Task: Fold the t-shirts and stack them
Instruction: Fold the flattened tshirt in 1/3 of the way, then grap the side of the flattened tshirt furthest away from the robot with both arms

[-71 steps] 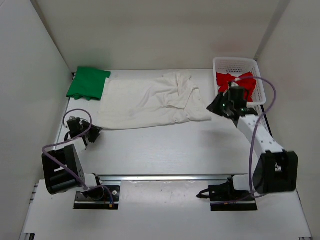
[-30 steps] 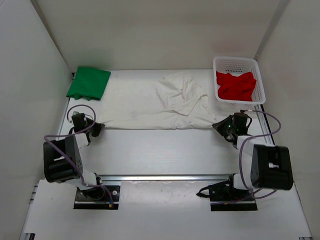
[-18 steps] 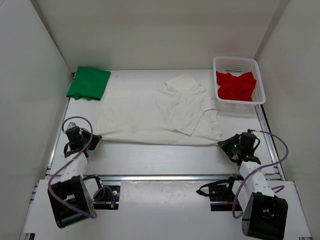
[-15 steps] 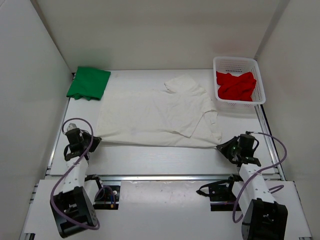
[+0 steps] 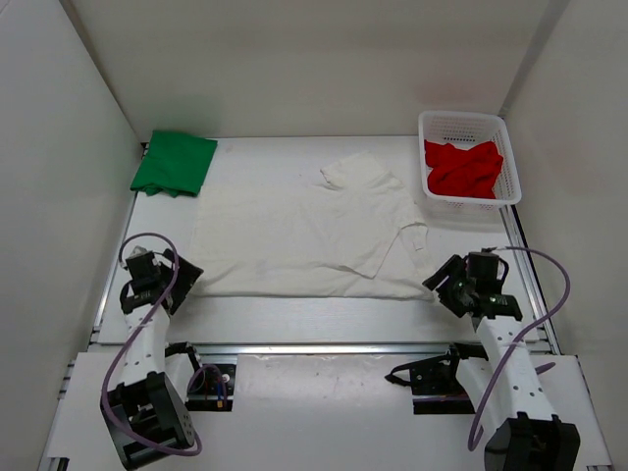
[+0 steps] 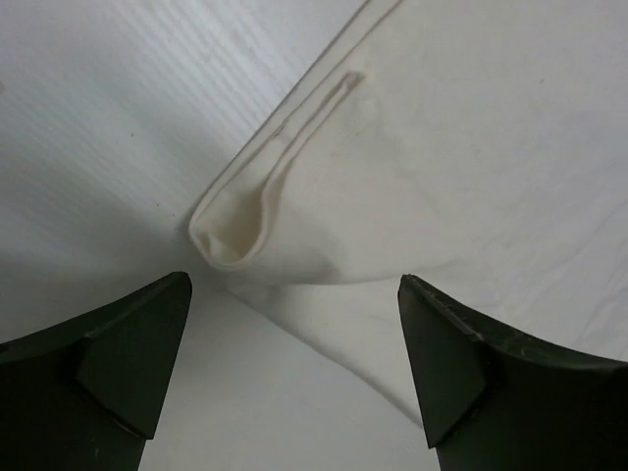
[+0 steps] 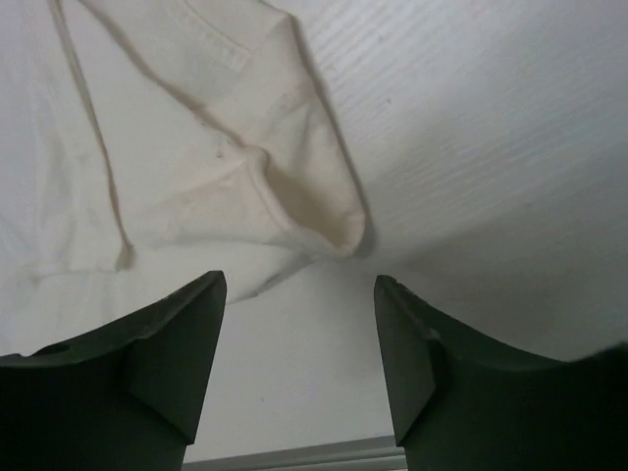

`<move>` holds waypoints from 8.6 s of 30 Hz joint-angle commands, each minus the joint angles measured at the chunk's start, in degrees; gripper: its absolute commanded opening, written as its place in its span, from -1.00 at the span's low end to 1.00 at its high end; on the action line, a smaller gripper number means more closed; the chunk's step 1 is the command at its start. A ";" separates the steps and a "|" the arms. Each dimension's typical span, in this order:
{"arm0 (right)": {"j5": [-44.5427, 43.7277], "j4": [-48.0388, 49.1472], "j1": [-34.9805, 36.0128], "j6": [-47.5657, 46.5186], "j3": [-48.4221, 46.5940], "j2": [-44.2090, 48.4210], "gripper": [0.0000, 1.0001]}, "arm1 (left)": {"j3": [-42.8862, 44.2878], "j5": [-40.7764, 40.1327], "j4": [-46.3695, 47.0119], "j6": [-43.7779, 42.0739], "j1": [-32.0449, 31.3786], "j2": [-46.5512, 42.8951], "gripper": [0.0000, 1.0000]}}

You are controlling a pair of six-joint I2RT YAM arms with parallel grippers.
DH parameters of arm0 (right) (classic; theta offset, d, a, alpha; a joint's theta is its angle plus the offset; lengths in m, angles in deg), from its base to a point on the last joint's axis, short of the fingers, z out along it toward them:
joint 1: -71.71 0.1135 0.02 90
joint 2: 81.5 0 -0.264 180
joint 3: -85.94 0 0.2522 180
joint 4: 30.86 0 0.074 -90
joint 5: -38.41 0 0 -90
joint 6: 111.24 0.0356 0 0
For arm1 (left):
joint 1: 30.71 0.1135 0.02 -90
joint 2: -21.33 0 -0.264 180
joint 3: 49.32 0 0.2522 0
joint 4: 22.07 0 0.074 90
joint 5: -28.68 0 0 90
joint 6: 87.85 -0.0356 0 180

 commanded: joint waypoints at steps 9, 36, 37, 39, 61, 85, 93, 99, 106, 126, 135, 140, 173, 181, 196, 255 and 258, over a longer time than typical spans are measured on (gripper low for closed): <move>1.45 17.77 19.45 -8.22 -10.32 -13.45 -0.99 | 3.31 3.39 13.01 -1.45 -13.77 -2.59 -0.16; 3.09 35.89 25.74 -2.58 -6.98 -35.90 -0.40 | -4.08 -2.60 39.22 6.56 -43.94 15.25 -0.31; 4.05 35.89 25.74 -2.67 -6.98 -36.16 -0.38 | -4.16 -1.99 39.22 6.48 -43.76 15.43 -0.31; 5.37 36.15 25.56 -2.50 -7.68 -38.01 -0.40 | -4.51 -2.07 39.56 6.56 -43.24 15.69 -0.32; 11.02 34.14 28.10 -3.72 -32.87 -55.83 -0.86 | -6.10 -1.19 40.10 6.83 -41.74 14.81 -0.35; -2.00 27.45 36.02 -11.37 -15.43 -45.22 -1.00 | 3.93 -5.86 28.41 -2.23 -52.99 29.66 -0.43; -1.92 24.12 40.84 -8.83 -5.41 -39.78 -0.99 | -6.34 -4.97 23.66 2.68 -55.53 22.65 -0.44; -0.16 21.04 45.59 -4.78 -2.66 -33.54 -1.00 | -14.19 -3.30 16.55 6.56 -55.01 7.03 -0.42; 2.92 22.00 38.23 -8.11 -11.63 -27.65 -0.44 | 7.29 -4.88 13.11 0.16 -48.35 8.39 -0.14; 14.34 32.99 33.82 -11.37 -4.61 -27.12 -0.82 | 65.88 -10.25 6.08 -12.60 -13.18 68.08 -0.25; 15.41 35.89 32.24 -11.64 -4.78 -29.40 -0.83 | 77.31 -13.76 -0.42 -16.72 -13.88 76.60 -0.03; 16.10 36.16 32.41 -11.72 -4.61 -30.54 -0.81 | 74.59 -15.16 0.81 -16.55 -13.53 75.64 -0.05; 15.84 38.70 31.36 -10.15 -7.06 -30.54 -0.77 | 65.09 -14.02 5.20 -17.25 -13.43 71.07 -0.43; 14.18 40.81 31.89 -8.83 -11.01 -34.75 -0.66 | 64.39 -13.23 5.29 -16.12 -13.70 70.01 -0.86; 2.06 30.13 18.09 -16.55 -55.45 -69.11 -0.36 | 55.87 -9.73 11.09 -11.37 -15.72 59.12 -1.00; 8.46 -25.98 15.18 -23.32 -140.05 -110.54 -1.00 | 45.50 -2.52 19.44 -6.62 -12.38 53.23 -1.00; 4.07 -31.42 16.24 -23.76 -139.79 -106.76 -1.00 | 46.02 -1.29 18.92 -6.18 -12.56 52.79 -1.00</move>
